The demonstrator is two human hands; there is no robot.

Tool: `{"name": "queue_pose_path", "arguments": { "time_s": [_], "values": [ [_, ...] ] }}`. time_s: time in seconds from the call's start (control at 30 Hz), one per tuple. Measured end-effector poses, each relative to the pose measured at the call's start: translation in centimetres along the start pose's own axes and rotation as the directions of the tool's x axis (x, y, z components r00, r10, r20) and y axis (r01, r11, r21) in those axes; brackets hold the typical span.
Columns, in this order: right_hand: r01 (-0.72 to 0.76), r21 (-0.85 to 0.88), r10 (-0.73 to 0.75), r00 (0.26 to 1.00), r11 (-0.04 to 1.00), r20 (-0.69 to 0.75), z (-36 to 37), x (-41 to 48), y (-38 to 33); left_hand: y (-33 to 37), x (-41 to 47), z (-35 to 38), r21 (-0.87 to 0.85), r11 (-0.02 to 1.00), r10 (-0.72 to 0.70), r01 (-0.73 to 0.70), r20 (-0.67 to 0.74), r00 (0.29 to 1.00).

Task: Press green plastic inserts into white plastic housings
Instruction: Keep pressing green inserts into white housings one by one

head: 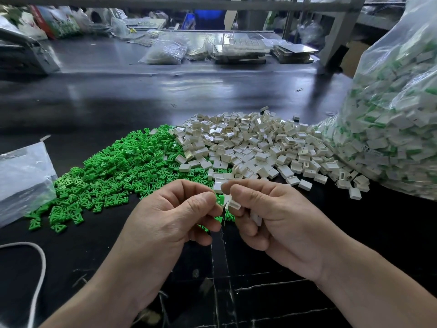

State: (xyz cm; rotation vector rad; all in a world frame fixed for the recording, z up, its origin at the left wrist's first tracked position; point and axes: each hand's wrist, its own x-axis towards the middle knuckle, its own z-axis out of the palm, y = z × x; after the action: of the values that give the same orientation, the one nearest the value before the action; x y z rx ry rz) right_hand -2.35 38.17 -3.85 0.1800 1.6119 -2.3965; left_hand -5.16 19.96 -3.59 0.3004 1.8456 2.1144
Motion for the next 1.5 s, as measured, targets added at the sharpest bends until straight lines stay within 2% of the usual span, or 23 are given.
{"name": "queue_pose_path", "arguments": {
  "time_s": [0.17, 0.3, 0.57, 0.7, 0.83, 0.9, 1.03, 1.23, 1.5],
  "values": [
    [-0.020, 0.138, 0.013, 0.998, 0.990, 0.055, 0.1, 0.0, -0.1, 0.0, 0.0, 0.1, -0.021, 1.000, -0.003, 0.003, -0.005, 1.000],
    [0.011, 0.167, -0.024, 0.997, 0.986, 0.075, 0.1, 0.0, -0.1, -0.2, 0.2, 0.1, -0.021, 1.000, 0.006, -0.006, -0.032, 0.999],
    [0.141, -0.167, -0.132, 0.989, 0.976, 0.063, 0.1, -0.2, 0.3, -0.4, 0.2, 0.1, 0.010, 0.999, 0.049, -0.048, -0.066, 0.997],
    [0.209, -0.393, -0.210, 0.977, 0.895, 0.042, 0.2, -0.5, 0.4, -0.3, 0.1, 0.4, 0.072, 0.995, 0.080, -0.074, -0.083, 0.993],
    [0.263, -0.483, -0.278, 0.960, 0.835, 0.041, 0.4, -0.6, 0.7, -0.4, 0.0, 0.6, 0.106, 0.991, 0.092, -0.084, -0.074, 0.993],
    [0.246, -0.460, -0.264, 0.964, 0.853, 0.025, 0.6, -0.6, 0.9, -0.6, -0.1, 0.9, 0.095, 0.993, 0.081, -0.076, -0.058, 0.995],
    [0.197, -0.263, -0.202, 0.979, 0.945, 0.008, 1.4, -0.7, 1.2, -0.9, -0.1, 1.5, 0.019, 0.998, 0.063, -0.062, -0.084, 0.994],
    [0.226, -0.058, -0.226, 0.974, 0.972, 0.004, 2.3, -0.9, 1.3, -1.1, -0.1, 1.8, -0.090, 0.994, 0.053, -0.060, -0.078, 0.996],
    [0.266, -0.006, -0.266, 0.964, 0.964, -0.018, 2.5, -0.3, 2.3, -1.3, -0.4, 2.2, -0.160, 0.984, 0.059, -0.073, -0.086, 0.995]
  ]
}}
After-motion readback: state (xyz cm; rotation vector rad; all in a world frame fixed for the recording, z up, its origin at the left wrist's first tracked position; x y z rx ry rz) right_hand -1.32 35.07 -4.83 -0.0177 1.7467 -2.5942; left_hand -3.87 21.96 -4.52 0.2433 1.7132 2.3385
